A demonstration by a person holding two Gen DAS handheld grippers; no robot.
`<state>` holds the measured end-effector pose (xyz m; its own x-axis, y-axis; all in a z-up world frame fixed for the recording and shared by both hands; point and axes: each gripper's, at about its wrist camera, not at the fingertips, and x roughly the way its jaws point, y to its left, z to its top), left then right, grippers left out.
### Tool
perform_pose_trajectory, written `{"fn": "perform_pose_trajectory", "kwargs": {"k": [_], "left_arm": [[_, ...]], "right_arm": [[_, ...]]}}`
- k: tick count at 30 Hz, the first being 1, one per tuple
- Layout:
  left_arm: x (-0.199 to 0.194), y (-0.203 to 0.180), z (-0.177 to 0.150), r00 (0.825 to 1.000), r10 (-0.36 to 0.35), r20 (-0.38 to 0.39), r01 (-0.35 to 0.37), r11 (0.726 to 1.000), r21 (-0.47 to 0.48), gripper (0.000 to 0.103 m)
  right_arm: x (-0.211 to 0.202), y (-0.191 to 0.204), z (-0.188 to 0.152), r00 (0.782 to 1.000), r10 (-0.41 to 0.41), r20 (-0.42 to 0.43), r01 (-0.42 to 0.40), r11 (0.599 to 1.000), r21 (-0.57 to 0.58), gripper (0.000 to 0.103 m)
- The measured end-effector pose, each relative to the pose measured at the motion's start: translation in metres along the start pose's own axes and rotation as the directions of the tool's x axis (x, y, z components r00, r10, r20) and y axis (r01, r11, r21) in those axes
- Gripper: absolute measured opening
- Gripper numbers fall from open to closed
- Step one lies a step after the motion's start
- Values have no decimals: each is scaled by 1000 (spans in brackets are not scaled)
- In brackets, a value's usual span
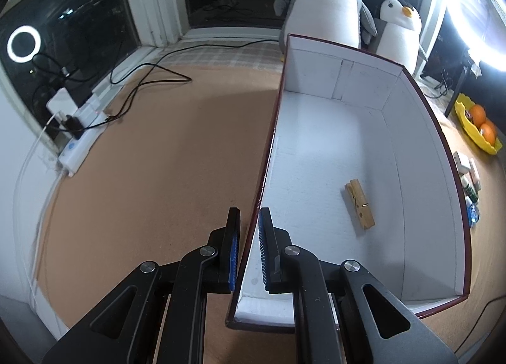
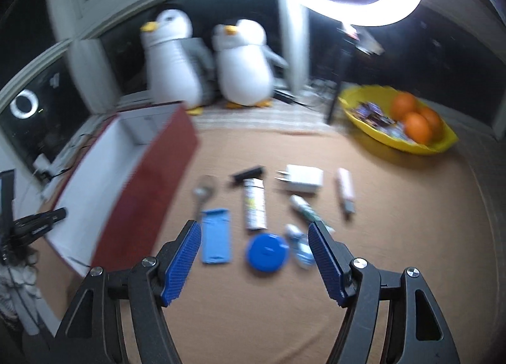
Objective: Organize rigid objects
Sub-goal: 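Grasp the pink-white lotion bottle with the right gripper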
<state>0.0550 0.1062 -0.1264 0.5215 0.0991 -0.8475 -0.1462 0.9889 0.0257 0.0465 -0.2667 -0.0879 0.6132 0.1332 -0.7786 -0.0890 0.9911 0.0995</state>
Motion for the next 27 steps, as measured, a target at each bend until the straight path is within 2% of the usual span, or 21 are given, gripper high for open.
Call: {"fn": "perform_pose_trajectory", "kwargs": {"k": [5, 9, 10, 12, 14, 27], "left_arm": [[4, 0, 1, 1000, -1, -22, 1, 1000, 6, 10], [7, -2, 2, 999, 0, -36, 0, 1000, 12, 10], [7, -3, 2, 999, 5, -38, -4, 1000, 22, 10], [8, -4, 3, 999, 8, -43, -7, 1000, 30, 10], [9, -4, 3, 999, 9, -49, -7, 999, 32, 10], [16, -7, 6, 994, 46, -99, -43, 999, 32, 10]], "right_arm": [[4, -53, -5, 996, -83, -31, 86, 989, 118, 66], [17, -80, -4, 993, -105, -56, 114, 978, 174, 64], [22, -83, -3, 992, -109, -62, 118, 977, 178, 61], [33, -90, 2, 991, -109, -82, 123, 974, 188, 50], [44, -93, 7, 990, -98, -98, 115, 976, 188, 44], [121, -108, 46, 976, -104, -189, 129, 983, 126, 34]]}}
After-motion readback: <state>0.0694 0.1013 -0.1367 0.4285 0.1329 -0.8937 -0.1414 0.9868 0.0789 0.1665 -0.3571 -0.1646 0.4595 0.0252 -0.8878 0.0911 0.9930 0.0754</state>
